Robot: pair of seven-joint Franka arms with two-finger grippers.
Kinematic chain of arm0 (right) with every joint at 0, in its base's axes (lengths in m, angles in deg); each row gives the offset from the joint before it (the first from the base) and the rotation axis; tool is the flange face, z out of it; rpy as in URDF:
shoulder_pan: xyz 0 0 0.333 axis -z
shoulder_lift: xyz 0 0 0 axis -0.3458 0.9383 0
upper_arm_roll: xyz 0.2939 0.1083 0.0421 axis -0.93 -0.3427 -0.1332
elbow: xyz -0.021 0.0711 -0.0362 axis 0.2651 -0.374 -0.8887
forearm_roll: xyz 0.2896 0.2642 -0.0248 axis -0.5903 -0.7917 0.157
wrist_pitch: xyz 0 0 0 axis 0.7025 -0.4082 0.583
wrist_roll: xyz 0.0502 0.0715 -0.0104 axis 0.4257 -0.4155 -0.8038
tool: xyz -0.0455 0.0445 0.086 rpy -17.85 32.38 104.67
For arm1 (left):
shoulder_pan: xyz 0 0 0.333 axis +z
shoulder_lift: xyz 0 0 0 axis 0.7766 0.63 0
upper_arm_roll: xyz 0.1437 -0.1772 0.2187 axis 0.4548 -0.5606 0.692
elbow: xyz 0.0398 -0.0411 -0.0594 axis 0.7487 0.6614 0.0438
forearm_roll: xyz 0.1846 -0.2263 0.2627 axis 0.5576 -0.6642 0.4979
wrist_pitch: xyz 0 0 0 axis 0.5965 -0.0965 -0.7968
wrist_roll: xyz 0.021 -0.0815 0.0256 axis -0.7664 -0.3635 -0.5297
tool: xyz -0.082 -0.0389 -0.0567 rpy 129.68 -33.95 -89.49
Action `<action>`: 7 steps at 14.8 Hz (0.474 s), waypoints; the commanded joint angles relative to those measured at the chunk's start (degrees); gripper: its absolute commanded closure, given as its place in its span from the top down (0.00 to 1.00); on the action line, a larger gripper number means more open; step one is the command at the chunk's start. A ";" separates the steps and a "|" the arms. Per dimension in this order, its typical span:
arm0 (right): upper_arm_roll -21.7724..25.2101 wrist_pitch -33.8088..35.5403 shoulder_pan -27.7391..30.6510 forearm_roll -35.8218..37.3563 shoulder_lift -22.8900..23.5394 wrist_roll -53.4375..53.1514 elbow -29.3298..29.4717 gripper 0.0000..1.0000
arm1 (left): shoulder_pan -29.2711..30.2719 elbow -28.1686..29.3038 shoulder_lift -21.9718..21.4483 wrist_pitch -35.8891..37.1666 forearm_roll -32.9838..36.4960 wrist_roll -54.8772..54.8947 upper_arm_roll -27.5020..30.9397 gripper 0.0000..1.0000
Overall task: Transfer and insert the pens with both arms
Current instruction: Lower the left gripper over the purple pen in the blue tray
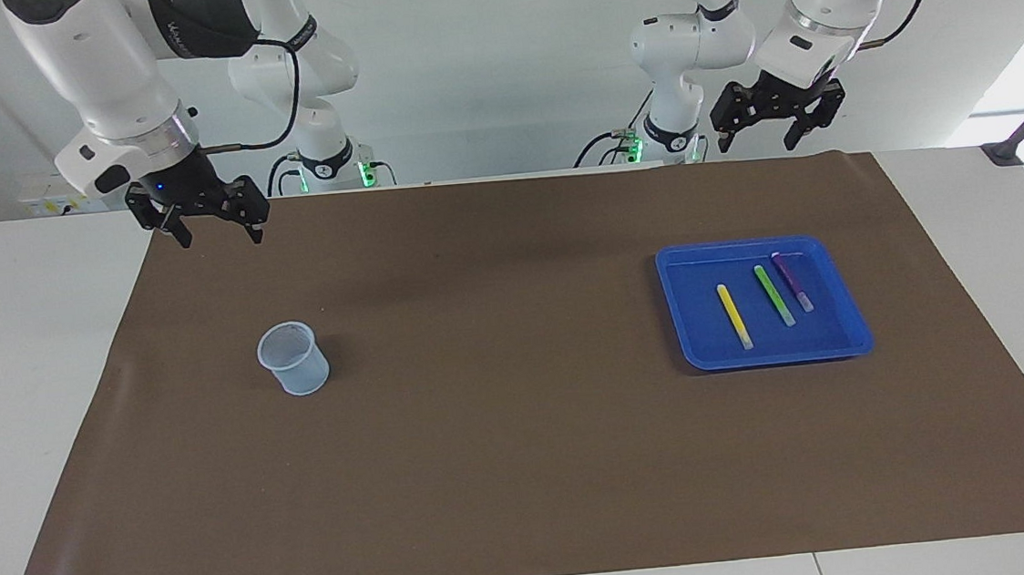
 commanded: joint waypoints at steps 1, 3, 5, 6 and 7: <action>-0.12 0.02 0.56 -0.91 -0.74 1.19 -0.74 1.00 | -0.83 0.05 -0.26 -0.63 -0.45 -0.55 0.50 1.00; -0.21 0.02 0.56 -0.91 -0.74 1.28 -0.74 1.00 | -0.83 0.05 -0.26 -0.37 -0.45 -0.72 0.50 1.00; -0.21 0.02 0.56 -0.91 -0.74 1.28 -0.74 1.00 | -0.74 0.05 -0.26 -0.45 -0.45 -0.72 0.50 1.00; -0.13 0.02 0.56 -0.91 -0.74 1.28 -0.74 1.00 | -0.83 0.05 -0.26 -0.45 -0.45 -0.81 0.50 1.00; -0.21 0.02 0.56 -0.91 -0.74 1.28 -0.74 1.00 | -0.83 0.14 -0.26 -0.45 -0.54 -0.98 0.41 1.00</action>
